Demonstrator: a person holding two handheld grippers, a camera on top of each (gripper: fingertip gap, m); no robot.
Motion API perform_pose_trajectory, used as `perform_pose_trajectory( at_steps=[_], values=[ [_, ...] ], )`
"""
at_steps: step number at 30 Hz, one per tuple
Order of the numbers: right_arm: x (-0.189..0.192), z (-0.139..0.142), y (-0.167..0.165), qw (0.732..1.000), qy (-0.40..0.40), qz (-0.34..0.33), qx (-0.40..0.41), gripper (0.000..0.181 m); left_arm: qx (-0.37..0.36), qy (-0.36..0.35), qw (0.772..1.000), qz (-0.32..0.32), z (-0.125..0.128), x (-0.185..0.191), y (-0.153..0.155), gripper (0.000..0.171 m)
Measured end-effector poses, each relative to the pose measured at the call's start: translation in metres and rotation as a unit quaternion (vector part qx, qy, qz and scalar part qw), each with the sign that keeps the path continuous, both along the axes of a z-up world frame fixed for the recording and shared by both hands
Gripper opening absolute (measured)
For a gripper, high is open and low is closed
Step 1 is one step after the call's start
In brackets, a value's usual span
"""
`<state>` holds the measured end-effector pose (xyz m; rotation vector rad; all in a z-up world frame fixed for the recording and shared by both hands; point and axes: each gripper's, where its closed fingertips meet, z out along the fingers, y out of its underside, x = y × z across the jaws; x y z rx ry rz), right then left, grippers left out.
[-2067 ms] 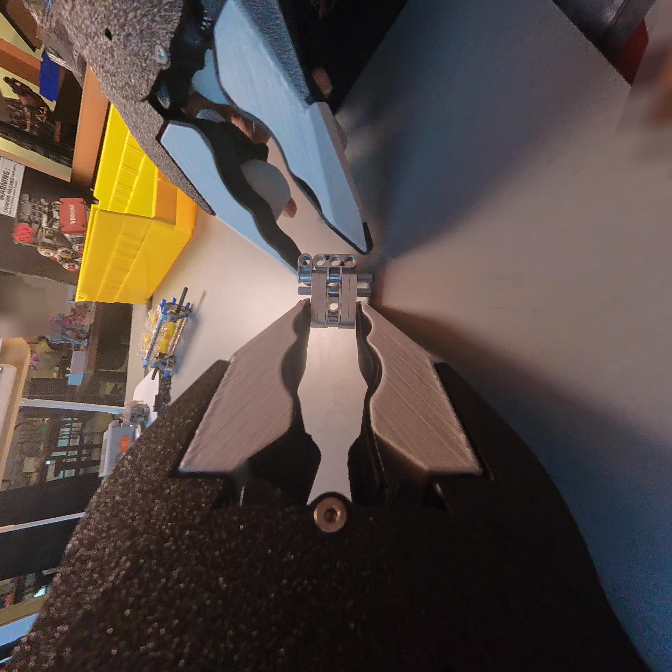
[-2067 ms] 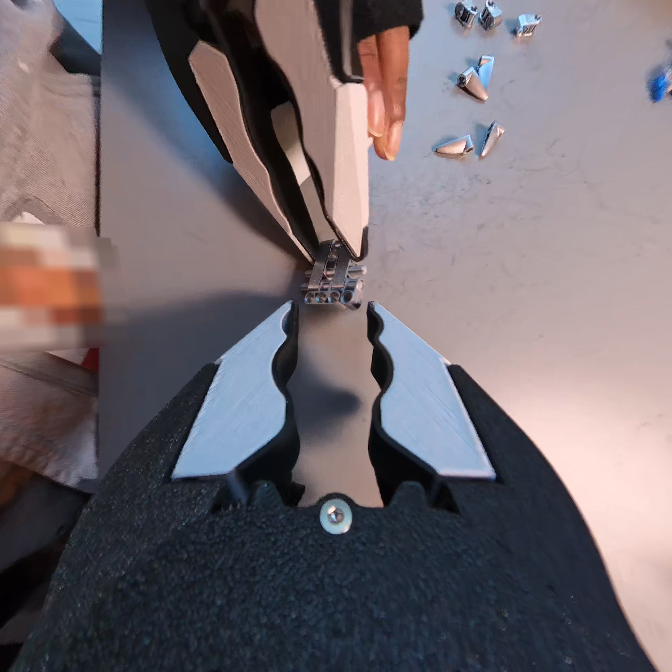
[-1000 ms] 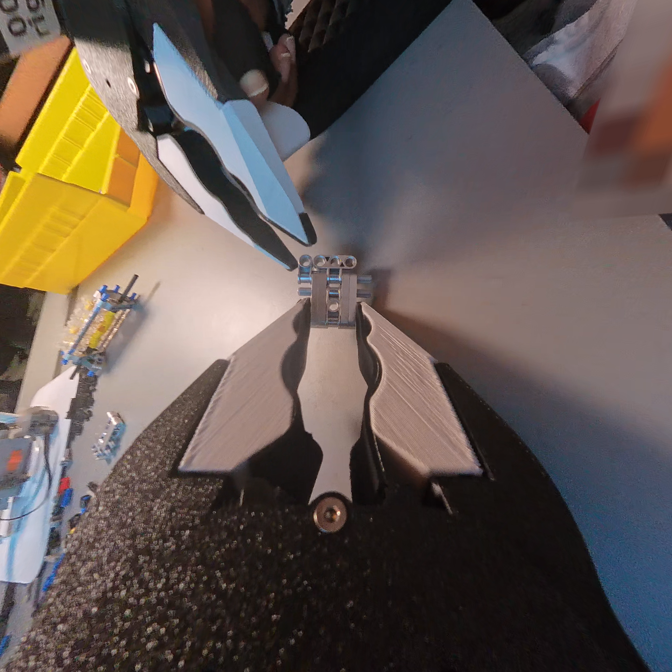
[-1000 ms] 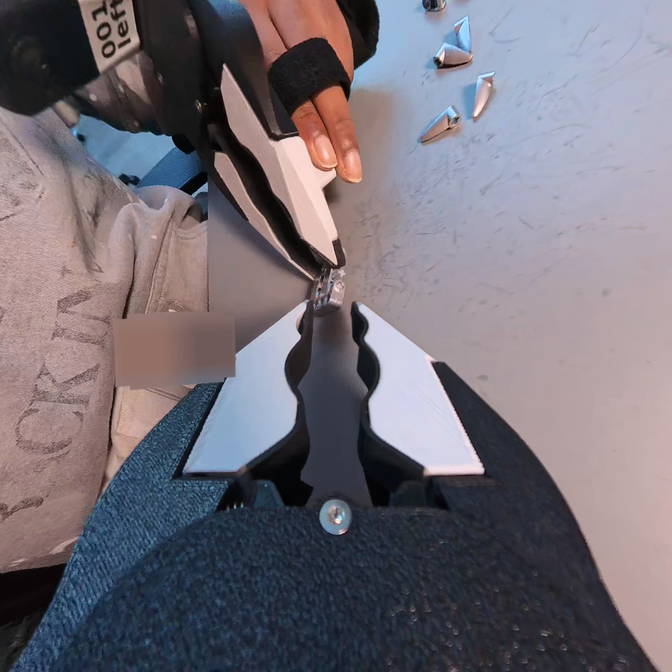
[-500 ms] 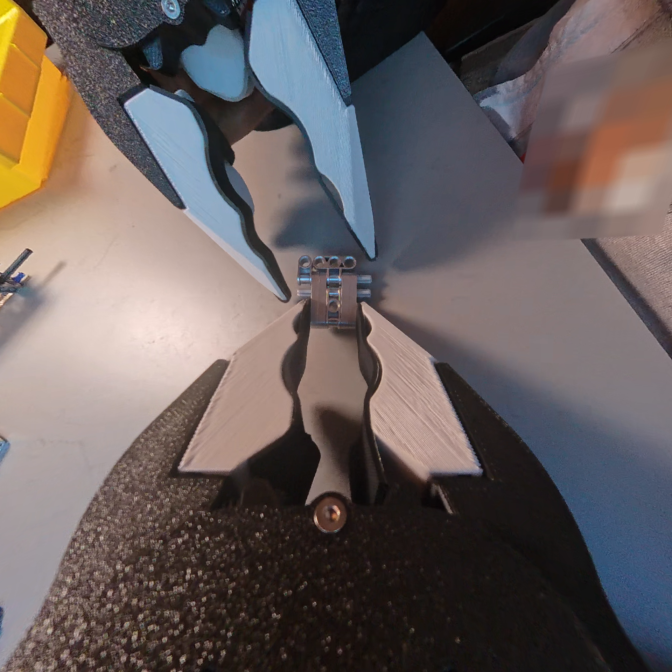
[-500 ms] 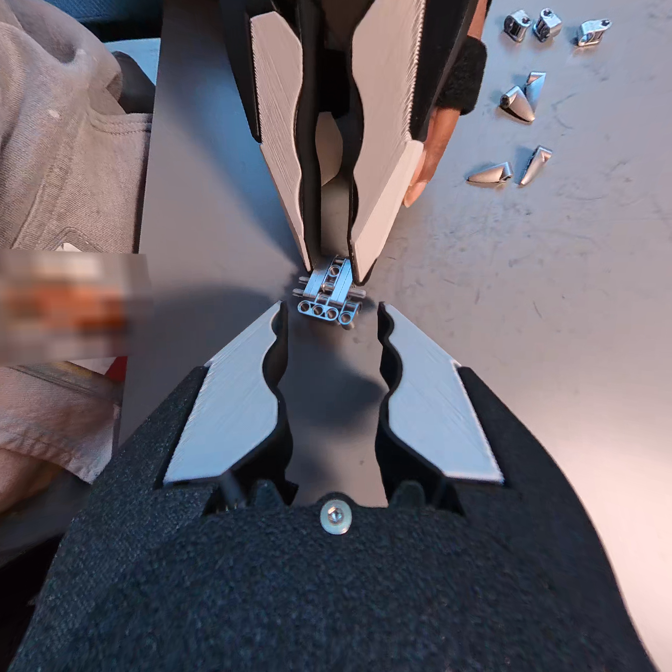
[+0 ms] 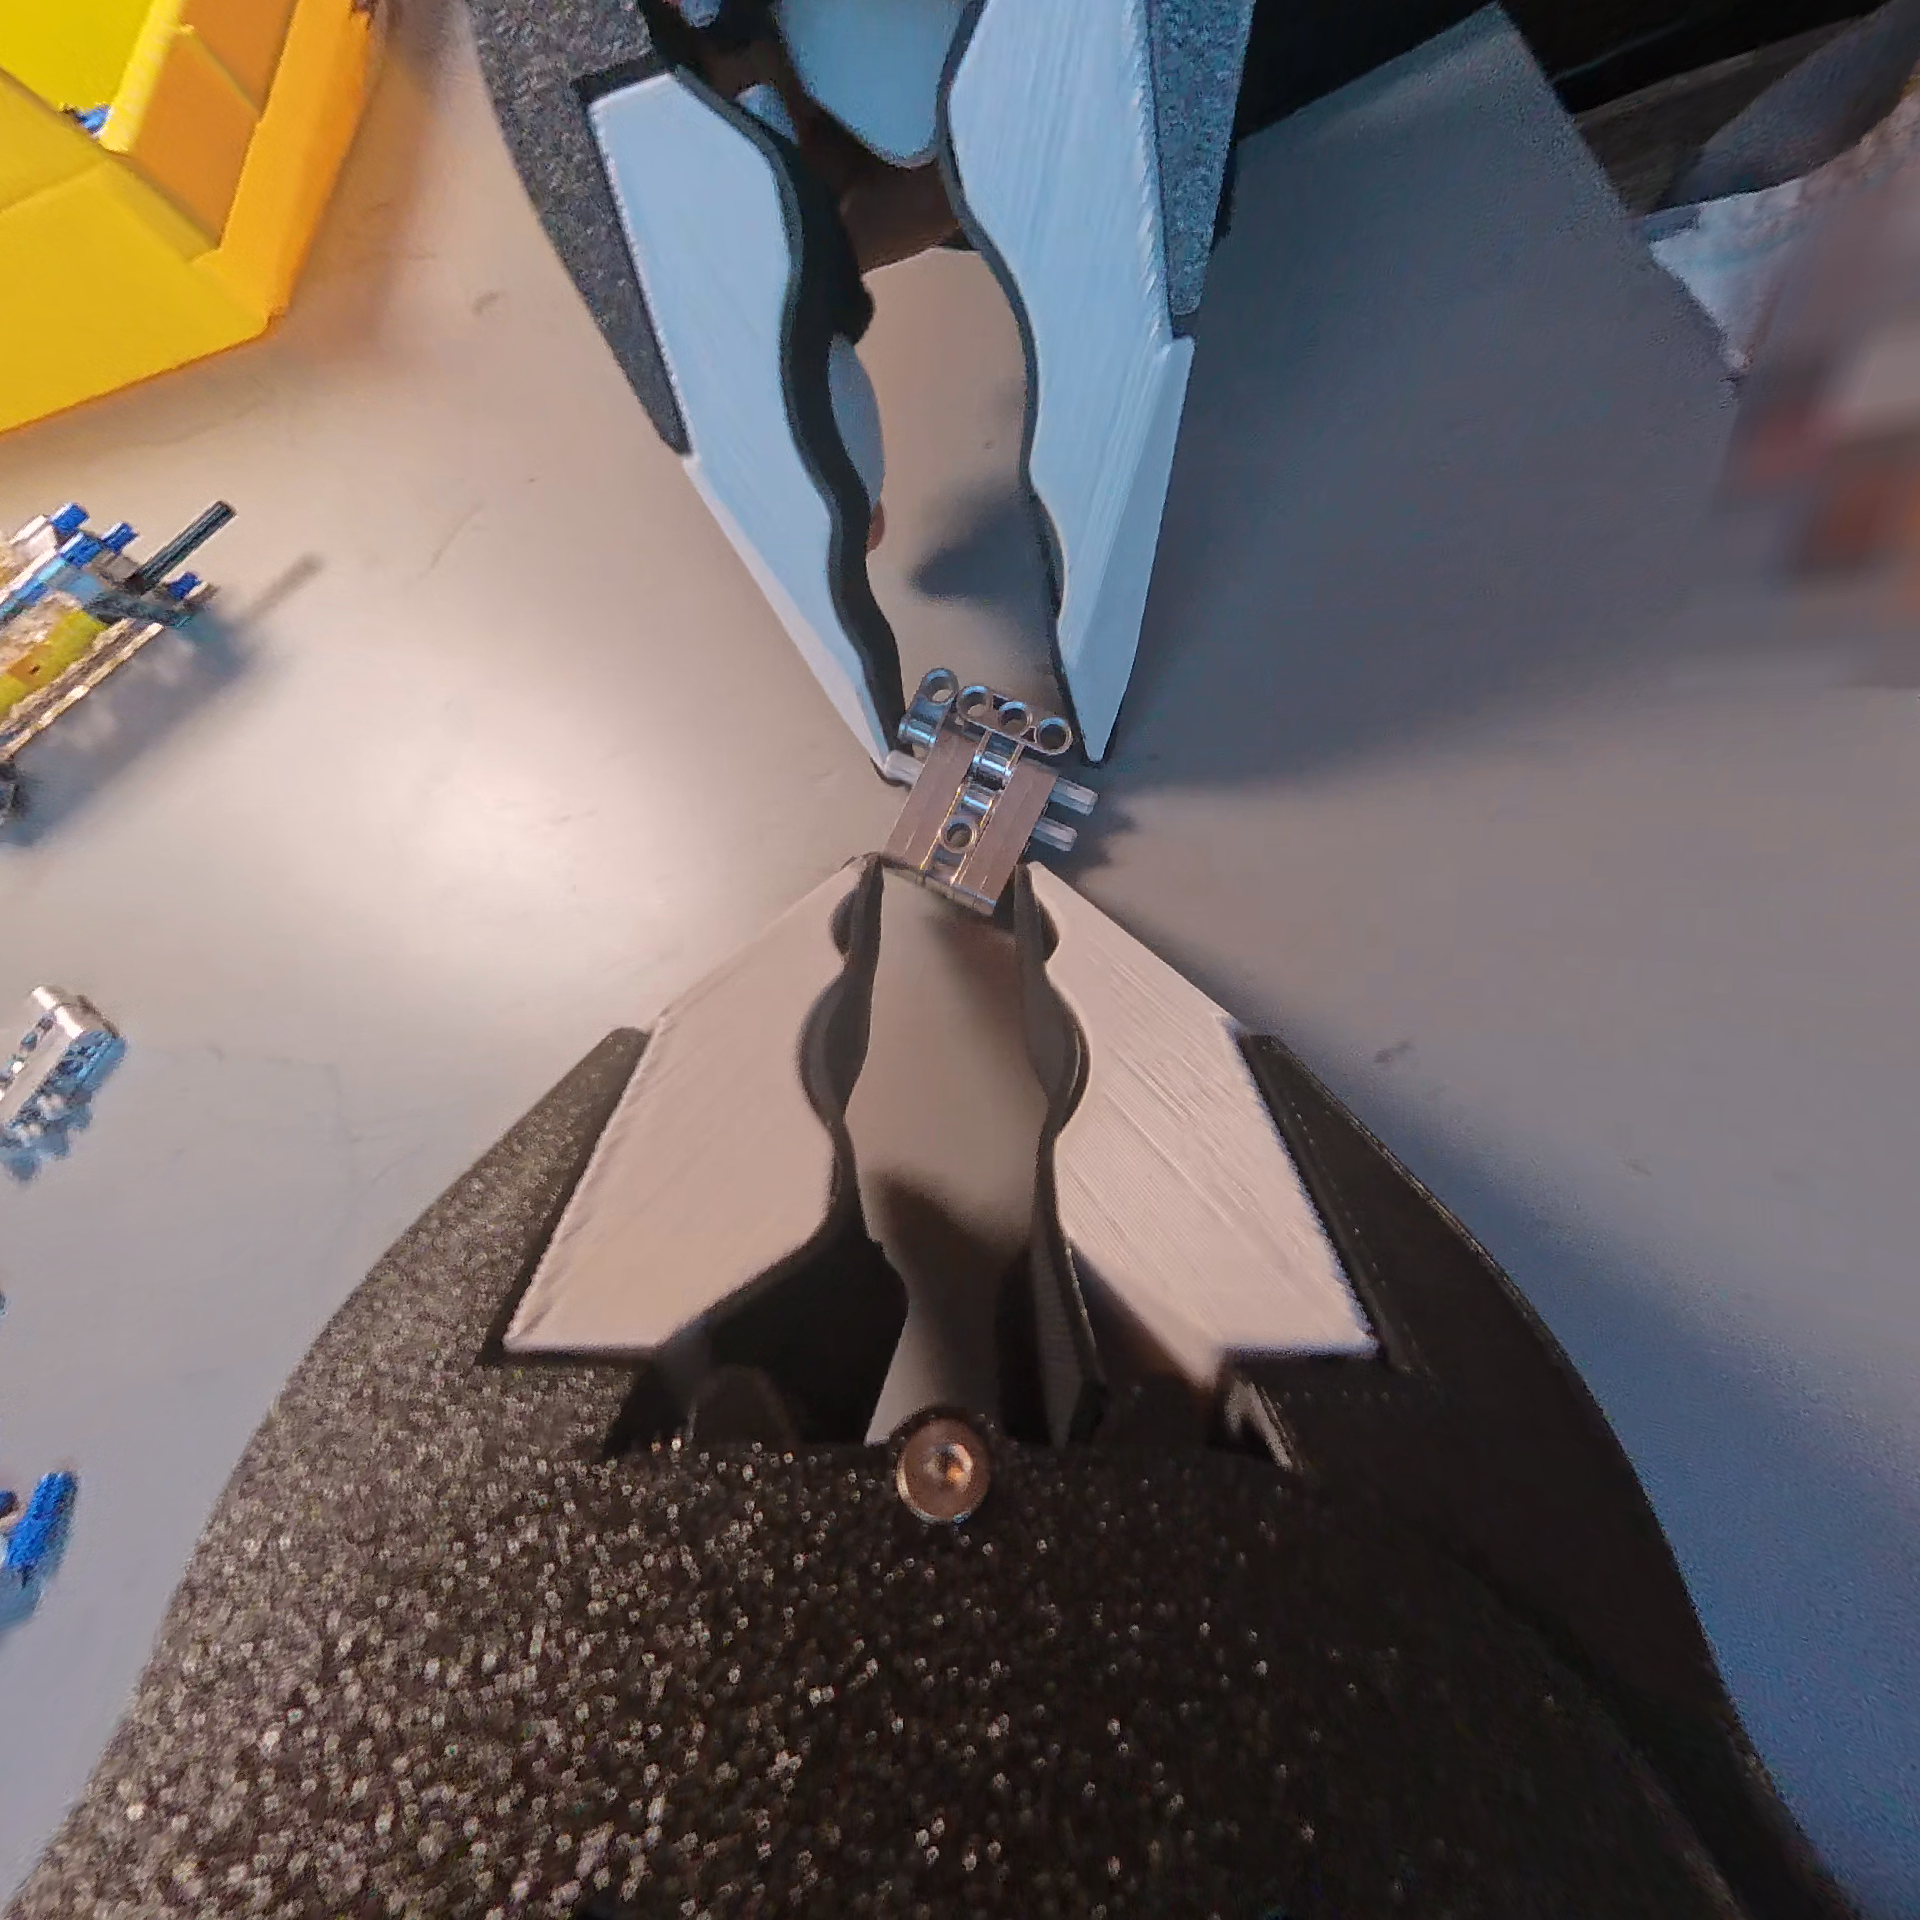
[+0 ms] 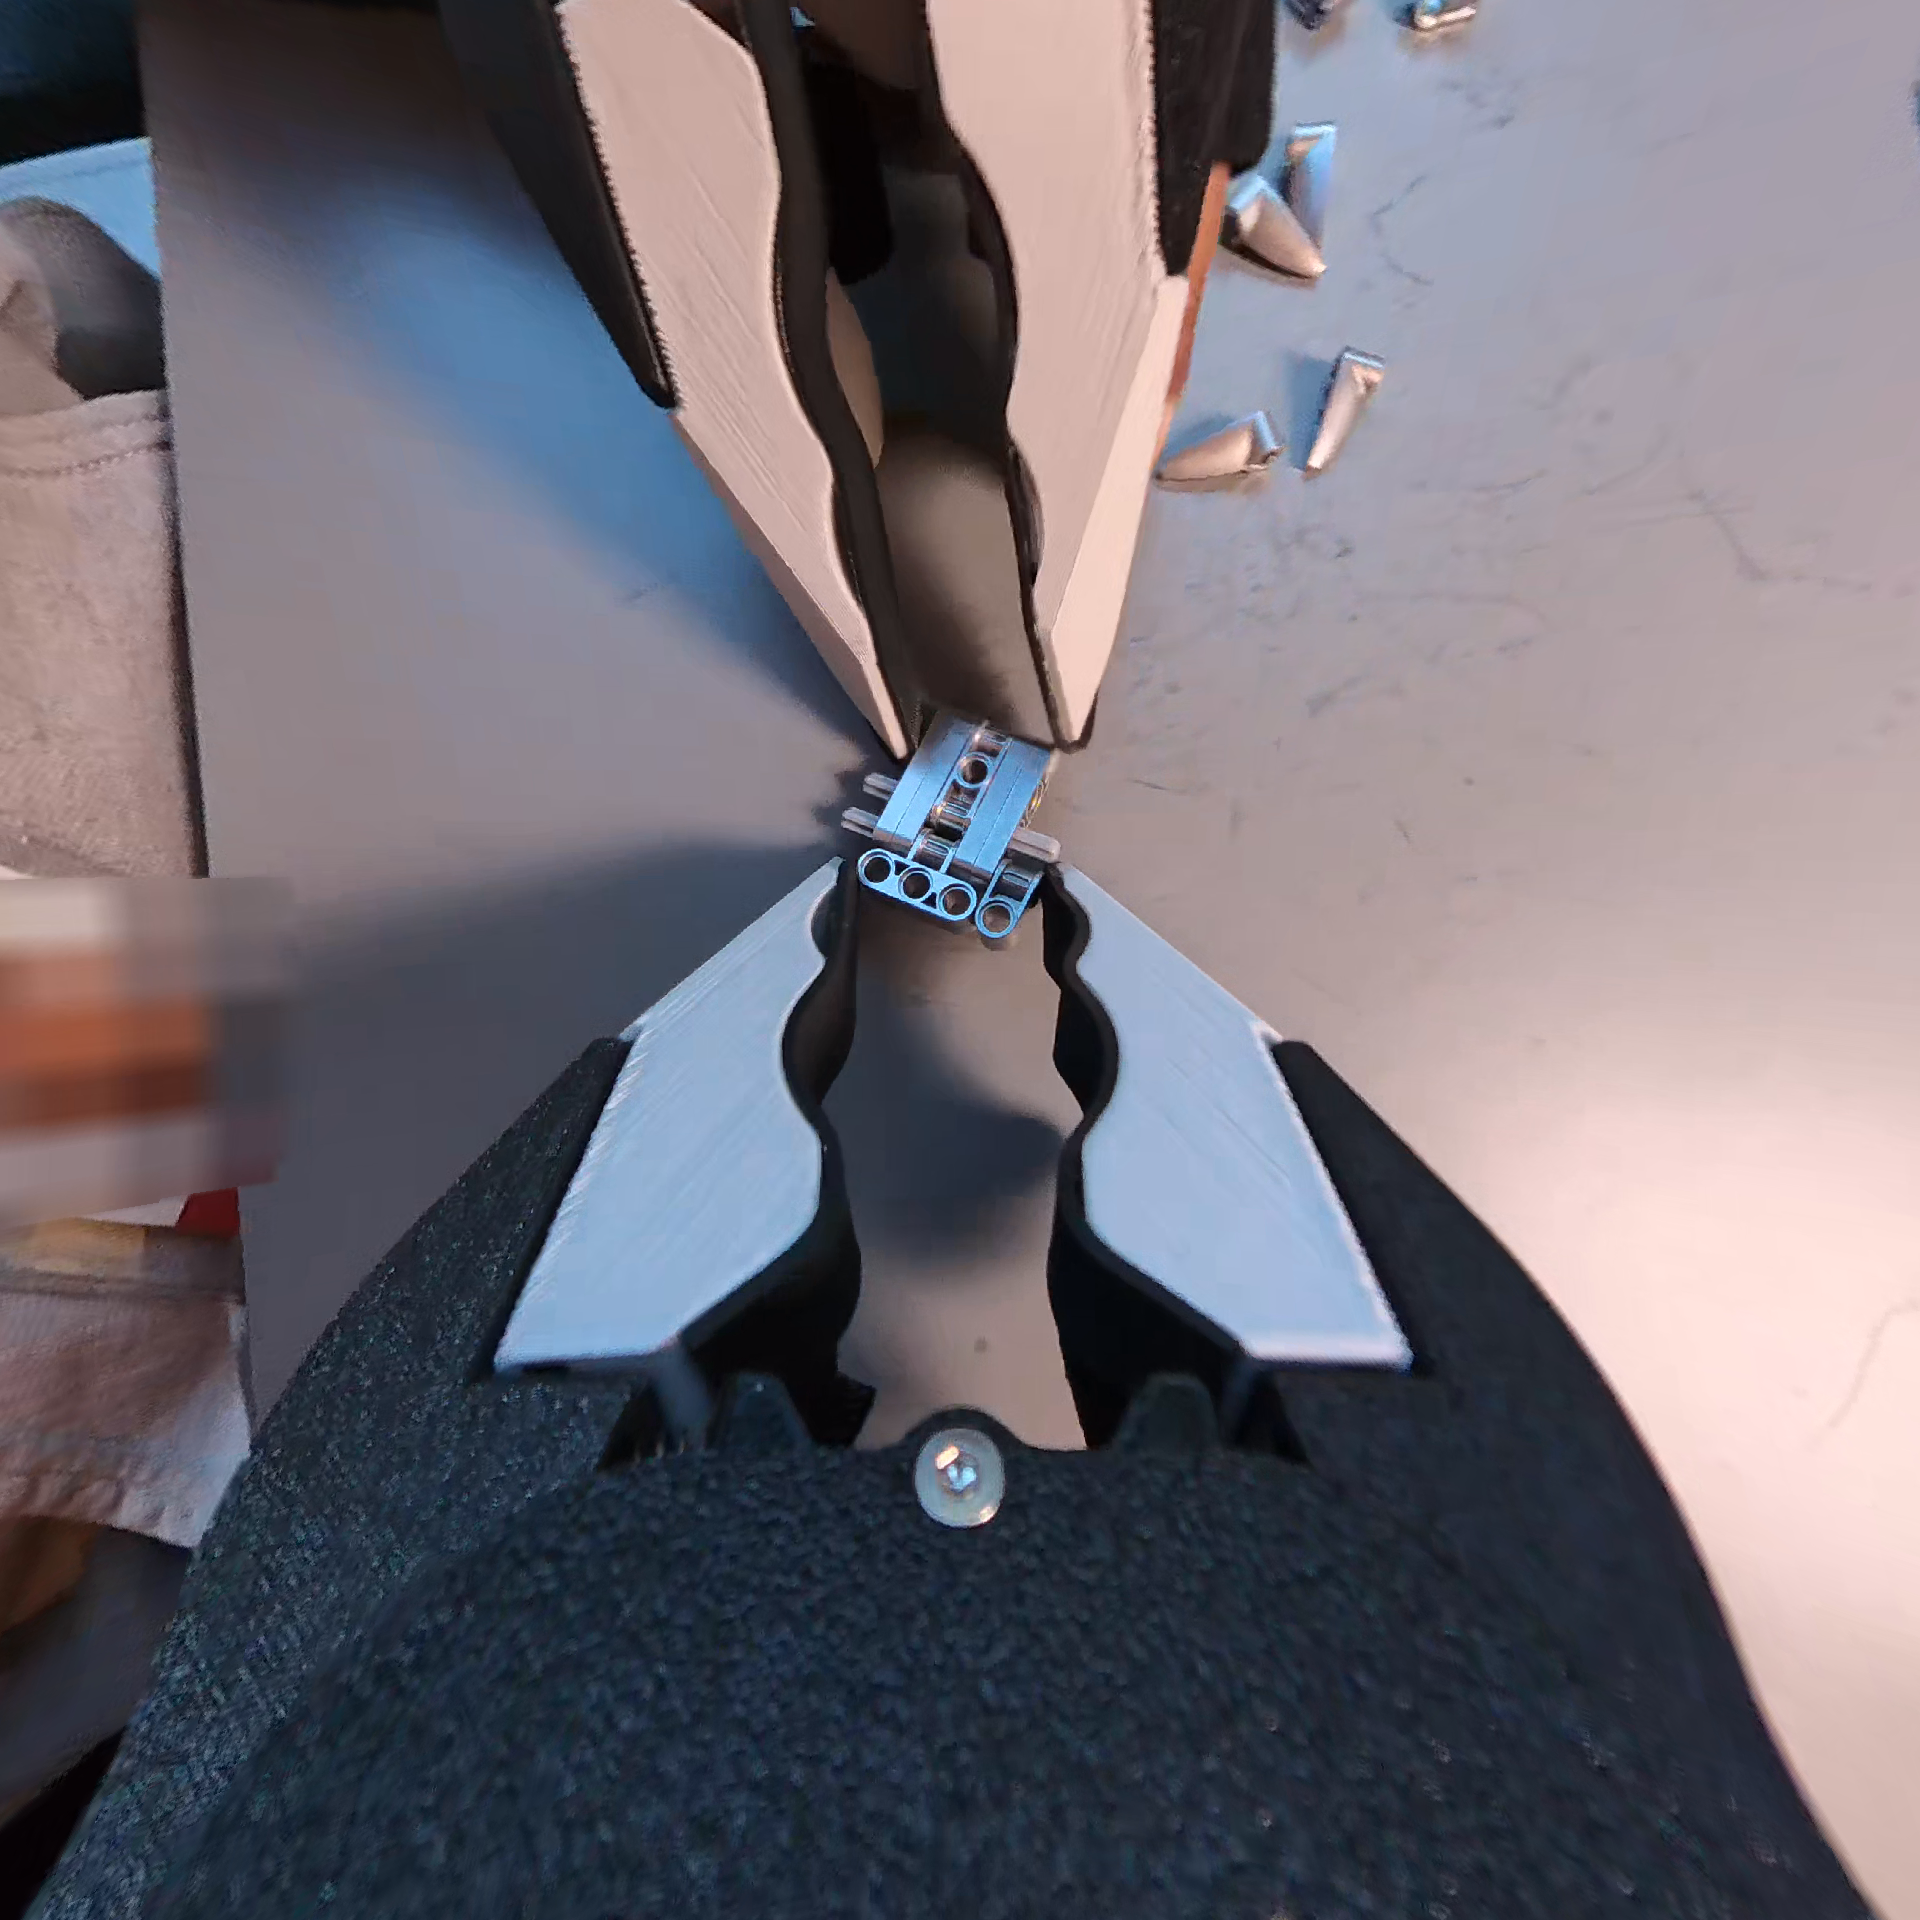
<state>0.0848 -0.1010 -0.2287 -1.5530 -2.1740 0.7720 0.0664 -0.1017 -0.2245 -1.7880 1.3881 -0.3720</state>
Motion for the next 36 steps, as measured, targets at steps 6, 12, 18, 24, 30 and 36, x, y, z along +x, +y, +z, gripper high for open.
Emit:
perform_pose_trajectory(
  at_steps=[6, 12, 18, 24, 30, 36],
  values=[
    [-0.004, 0.000, 0.010, 0.998, 0.005, -0.056, -0.009, 0.034, 0.002, 0.002, 0.999, 0.037, 0.000, -0.007, 0.009, 0.020],
    [-0.004, 0.009, 0.008, 0.998, 0.026, -0.050, -0.022, 0.039, 0.008, -0.003, 0.997, 0.079, 0.002, -0.021, 0.017, 0.019],
    [0.006, 0.012, 0.017, 0.999, 0.019, -0.045, -0.010, 0.042, 0.008, -0.034, 0.994, 0.104, 0.013, -0.028, 0.020, 0.020],
    [0.003, 0.007, 0.019, 0.999, 0.016, -0.030, 0.010, 0.037, -0.031, -0.077, 0.994, 0.076, 0.018, -0.015, 0.009, 0.019],
    [-0.007, 0.001, 0.024, 1.000, 0.014, -0.014, 0.020, 0.034, -0.050, -0.069, 0.994, 0.065, 0.013, -0.008, 0.003, 0.027],
    [-0.012, 0.000, 0.023, 0.999, 0.003, -0.038, 0.013, 0.016, -0.048, -0.041, 0.995, 0.072, 0.004, -0.008, 0.004, 0.028]
  ],
)
